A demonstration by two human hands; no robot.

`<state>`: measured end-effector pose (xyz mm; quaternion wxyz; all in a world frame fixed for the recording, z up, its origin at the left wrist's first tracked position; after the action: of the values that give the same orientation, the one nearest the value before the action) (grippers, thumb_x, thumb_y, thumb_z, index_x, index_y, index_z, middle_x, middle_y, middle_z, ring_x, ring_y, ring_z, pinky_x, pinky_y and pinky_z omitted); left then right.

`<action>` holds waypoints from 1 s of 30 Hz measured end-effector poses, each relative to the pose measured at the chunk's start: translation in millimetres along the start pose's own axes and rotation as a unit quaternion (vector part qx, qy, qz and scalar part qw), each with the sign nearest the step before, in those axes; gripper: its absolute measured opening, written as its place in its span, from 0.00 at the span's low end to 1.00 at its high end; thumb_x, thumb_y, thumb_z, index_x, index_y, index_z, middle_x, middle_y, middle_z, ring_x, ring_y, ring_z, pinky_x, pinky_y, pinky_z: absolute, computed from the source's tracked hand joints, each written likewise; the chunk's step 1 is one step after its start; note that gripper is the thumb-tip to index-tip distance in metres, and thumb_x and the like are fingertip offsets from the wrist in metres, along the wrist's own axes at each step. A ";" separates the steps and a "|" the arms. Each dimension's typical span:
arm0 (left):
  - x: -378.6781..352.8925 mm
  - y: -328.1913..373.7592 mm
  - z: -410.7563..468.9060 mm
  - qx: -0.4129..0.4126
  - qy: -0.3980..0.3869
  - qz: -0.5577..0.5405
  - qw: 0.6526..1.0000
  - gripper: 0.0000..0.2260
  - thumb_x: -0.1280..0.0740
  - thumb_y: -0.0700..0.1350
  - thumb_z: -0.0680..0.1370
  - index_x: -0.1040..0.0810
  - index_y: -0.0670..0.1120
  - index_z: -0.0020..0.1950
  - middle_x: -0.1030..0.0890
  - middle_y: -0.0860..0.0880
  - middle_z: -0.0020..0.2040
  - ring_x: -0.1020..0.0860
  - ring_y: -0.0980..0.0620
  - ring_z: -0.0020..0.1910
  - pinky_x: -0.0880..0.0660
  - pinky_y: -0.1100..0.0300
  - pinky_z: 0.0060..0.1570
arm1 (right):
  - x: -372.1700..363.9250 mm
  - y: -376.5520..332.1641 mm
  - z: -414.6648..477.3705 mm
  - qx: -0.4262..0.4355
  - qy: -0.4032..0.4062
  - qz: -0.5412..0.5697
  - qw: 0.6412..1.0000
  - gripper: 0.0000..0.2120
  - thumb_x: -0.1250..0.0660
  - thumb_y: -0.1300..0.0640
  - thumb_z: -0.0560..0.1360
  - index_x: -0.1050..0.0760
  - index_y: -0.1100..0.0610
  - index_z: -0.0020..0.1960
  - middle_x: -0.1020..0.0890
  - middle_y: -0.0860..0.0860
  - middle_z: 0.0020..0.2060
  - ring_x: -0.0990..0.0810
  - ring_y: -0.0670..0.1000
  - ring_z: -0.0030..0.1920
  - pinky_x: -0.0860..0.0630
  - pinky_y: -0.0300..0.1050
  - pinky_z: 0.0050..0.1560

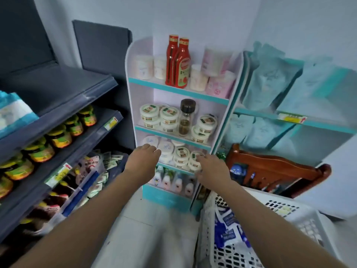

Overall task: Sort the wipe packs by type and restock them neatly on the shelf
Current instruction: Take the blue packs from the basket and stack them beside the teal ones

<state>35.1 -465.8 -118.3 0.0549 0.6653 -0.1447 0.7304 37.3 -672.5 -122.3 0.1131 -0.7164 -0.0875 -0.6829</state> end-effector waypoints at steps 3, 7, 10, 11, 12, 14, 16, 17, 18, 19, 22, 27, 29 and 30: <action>-9.5 66.9 5.0 -0.024 -0.009 -0.024 0.999 0.16 0.36 0.38 0.73 0.28 0.46 0.61 0.24 0.48 0.57 0.28 0.47 0.59 0.31 0.57 0.56 | -12.3 52.1 -38.7 -0.034 -0.027 -0.007 0.999 0.20 0.36 0.49 0.76 0.30 0.53 0.66 0.25 0.53 0.60 0.28 0.55 0.62 0.29 0.50 0.59; -22.0 144.2 13.2 -0.062 -0.011 -0.050 0.997 0.18 0.37 0.37 0.72 0.26 0.46 0.62 0.23 0.48 0.57 0.28 0.47 0.58 0.30 0.57 0.53 | -31.5 112.9 -81.3 -0.079 -0.067 0.000 0.995 0.21 0.37 0.48 0.77 0.32 0.54 0.68 0.26 0.53 0.62 0.29 0.56 0.63 0.28 0.50 0.60; -29.9 193.4 24.0 -0.108 -0.029 -0.053 0.992 0.16 0.38 0.37 0.73 0.26 0.46 0.60 0.23 0.47 0.57 0.28 0.47 0.59 0.30 0.56 0.53 | -48.0 149.7 -105.7 -0.115 -0.101 0.004 0.988 0.21 0.37 0.48 0.78 0.32 0.54 0.68 0.26 0.54 0.62 0.29 0.56 0.63 0.29 0.52 0.61; -34.1 208.5 28.4 -0.124 -0.034 -0.049 0.990 0.16 0.38 0.37 0.73 0.26 0.46 0.60 0.23 0.47 0.57 0.28 0.47 0.59 0.30 0.55 0.53 | -53.9 161.4 -111.8 -0.127 -0.112 0.002 0.986 0.21 0.37 0.48 0.78 0.32 0.54 0.68 0.27 0.54 0.61 0.29 0.56 0.63 0.29 0.52 0.61; -39.1 222.9 32.8 -0.138 -0.042 -0.046 0.988 0.16 0.37 0.37 0.74 0.27 0.46 0.61 0.24 0.47 0.58 0.28 0.47 0.60 0.30 0.55 0.54 | -59.7 172.4 -117.1 -0.139 -0.122 0.001 0.983 0.20 0.37 0.48 0.78 0.32 0.54 0.67 0.26 0.54 0.61 0.29 0.56 0.62 0.28 0.52 0.60; -51.9 250.1 41.7 -0.165 -0.064 -0.048 0.983 0.17 0.37 0.38 0.75 0.28 0.46 0.63 0.25 0.47 0.59 0.29 0.47 0.61 0.30 0.54 0.55 | -70.5 192.7 -126.4 -0.168 -0.137 0.010 0.976 0.19 0.37 0.49 0.78 0.31 0.54 0.66 0.26 0.54 0.60 0.29 0.56 0.62 0.28 0.52 0.59; -67.0 274.2 50.3 -0.189 -0.081 -0.051 0.977 0.17 0.36 0.38 0.75 0.28 0.46 0.63 0.25 0.47 0.59 0.29 0.47 0.60 0.30 0.54 0.56 | -82.2 210.5 -133.8 -0.193 -0.153 0.020 0.969 0.17 0.37 0.50 0.77 0.30 0.55 0.64 0.25 0.54 0.59 0.28 0.56 0.61 0.27 0.51 0.57; -74.8 284.9 54.1 -0.199 -0.087 -0.054 0.975 0.17 0.36 0.39 0.75 0.27 0.46 0.63 0.25 0.47 0.60 0.29 0.48 0.60 0.30 0.54 0.57 | -88.8 218.6 -136.6 -0.203 -0.161 0.024 0.966 0.17 0.36 0.50 0.77 0.30 0.55 0.63 0.25 0.54 0.59 0.28 0.56 0.61 0.26 0.51 0.56; -82.7 295.4 57.5 -0.209 -0.097 -0.054 0.972 0.17 0.35 0.40 0.75 0.27 0.46 0.64 0.24 0.47 0.60 0.29 0.48 0.60 0.30 0.54 0.57 | -95.6 226.8 -139.4 -0.214 -0.167 0.029 0.962 0.18 0.36 0.50 0.76 0.30 0.55 0.64 0.25 0.54 0.59 0.28 0.56 0.61 0.25 0.50 0.56; -92.7 305.6 60.3 -0.219 -0.113 -0.054 0.968 0.17 0.35 0.40 0.74 0.27 0.46 0.63 0.24 0.47 0.60 0.29 0.48 0.60 0.29 0.54 0.56 | -102.7 234.9 -141.9 -0.226 -0.173 0.035 0.958 0.19 0.36 0.50 0.76 0.30 0.54 0.65 0.25 0.54 0.60 0.27 0.56 0.62 0.25 0.50 0.56; -119.9 331.1 63.8 -0.230 -0.159 -0.060 0.958 0.16 0.35 0.41 0.74 0.26 0.48 0.62 0.23 0.48 0.59 0.27 0.48 0.59 0.29 0.54 0.56 | -125.4 257.0 -149.8 -0.241 -0.195 0.048 0.949 0.21 0.36 0.48 0.77 0.31 0.52 0.68 0.25 0.53 0.62 0.28 0.56 0.64 0.27 0.50 0.58; -160.9 368.8 64.3 -0.208 -0.233 -0.088 0.946 0.12 0.36 0.40 0.75 0.24 0.45 0.58 0.22 0.45 0.54 0.25 0.46 0.54 0.25 0.52 0.52 | -169.6 289.0 -160.4 -0.236 -0.234 0.061 0.941 0.19 0.39 0.50 0.77 0.31 0.53 0.67 0.24 0.54 0.61 0.28 0.56 0.62 0.28 0.51 0.59; -175.7 384.2 64.7 -0.188 -0.268 -0.089 0.941 0.10 0.36 0.40 0.75 0.24 0.44 0.56 0.23 0.44 0.53 0.24 0.45 0.53 0.23 0.51 0.51 | -188.1 302.2 -162.3 -0.226 -0.249 0.068 0.939 0.20 0.39 0.50 0.78 0.32 0.53 0.68 0.25 0.53 0.61 0.28 0.56 0.63 0.28 0.51 0.58; -184.3 392.0 64.6 -0.176 -0.287 -0.090 0.937 0.10 0.36 0.40 0.75 0.24 0.44 0.56 0.23 0.44 0.54 0.24 0.45 0.53 0.23 0.50 0.51 | -197.1 308.9 -162.9 -0.218 -0.261 0.069 0.938 0.21 0.39 0.49 0.78 0.33 0.53 0.69 0.26 0.53 0.62 0.29 0.55 0.64 0.27 0.51 0.58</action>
<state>10.0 -836.7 -349.8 0.1930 0.8365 -0.2197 0.4634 -42.6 -1008.9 -325.4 -0.0260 -0.8808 0.0865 -0.4649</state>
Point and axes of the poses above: each hand's wrist, its own z-axis towards the middle knuckle, its own x-axis out of the back of the hand, y = z × x, the point moved 4 cm from there along z, towards the middle knuckle
